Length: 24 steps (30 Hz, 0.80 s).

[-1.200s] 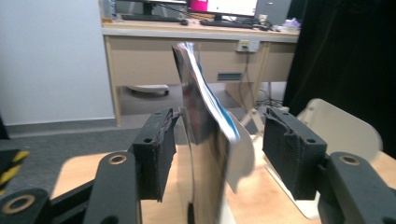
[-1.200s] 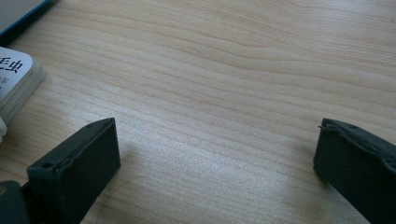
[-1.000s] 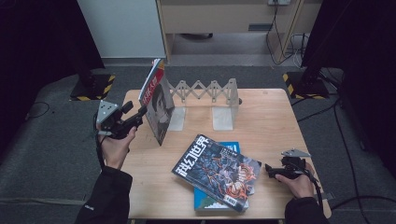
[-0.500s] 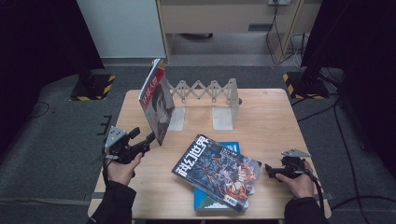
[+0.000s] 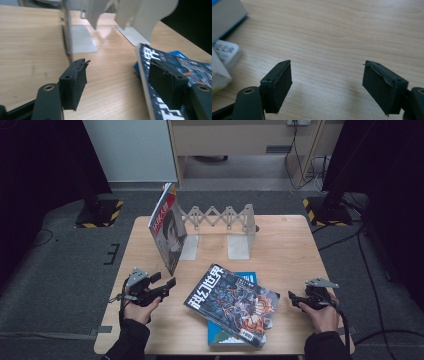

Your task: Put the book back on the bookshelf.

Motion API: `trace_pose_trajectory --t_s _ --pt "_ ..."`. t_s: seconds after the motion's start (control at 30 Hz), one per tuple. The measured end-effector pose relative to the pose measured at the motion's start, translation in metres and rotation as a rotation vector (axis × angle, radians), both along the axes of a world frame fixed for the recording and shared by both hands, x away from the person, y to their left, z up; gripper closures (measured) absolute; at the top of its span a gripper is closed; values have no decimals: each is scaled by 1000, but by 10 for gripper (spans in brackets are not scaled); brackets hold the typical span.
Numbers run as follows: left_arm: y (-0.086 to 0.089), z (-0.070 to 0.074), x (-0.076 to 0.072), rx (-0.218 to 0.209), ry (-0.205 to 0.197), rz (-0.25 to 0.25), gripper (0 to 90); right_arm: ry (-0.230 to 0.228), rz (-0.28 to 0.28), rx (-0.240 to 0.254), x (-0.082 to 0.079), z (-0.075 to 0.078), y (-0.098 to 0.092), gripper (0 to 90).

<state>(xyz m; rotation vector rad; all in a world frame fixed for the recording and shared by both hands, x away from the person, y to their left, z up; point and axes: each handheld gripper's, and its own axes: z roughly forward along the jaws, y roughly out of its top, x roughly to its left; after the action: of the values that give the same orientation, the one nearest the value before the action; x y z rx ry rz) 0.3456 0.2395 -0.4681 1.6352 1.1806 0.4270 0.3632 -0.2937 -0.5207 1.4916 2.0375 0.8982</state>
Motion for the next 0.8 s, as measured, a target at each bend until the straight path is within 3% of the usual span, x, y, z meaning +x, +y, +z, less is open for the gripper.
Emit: trace_pose_trajectory --t_s 0.2,0.33,0.47,0.5,0.8 --pt "-9 -14 -4 -19 61 -75 276 -49 -2 54 -6 15 7 292" --pt "-15 -19 -6 -38 88 -97 272 -82 40 115 -8 28 15 320" --pt "-24 -26 -7 -25 114 -143 269 -80 80 127 -12 31 25 325" --pt "-27 -28 -7 -24 119 -158 270 -69 113 126 -13 31 31 325" --pt "-42 -38 -6 -41 191 -230 262 -102 137 133 -18 38 42 315"
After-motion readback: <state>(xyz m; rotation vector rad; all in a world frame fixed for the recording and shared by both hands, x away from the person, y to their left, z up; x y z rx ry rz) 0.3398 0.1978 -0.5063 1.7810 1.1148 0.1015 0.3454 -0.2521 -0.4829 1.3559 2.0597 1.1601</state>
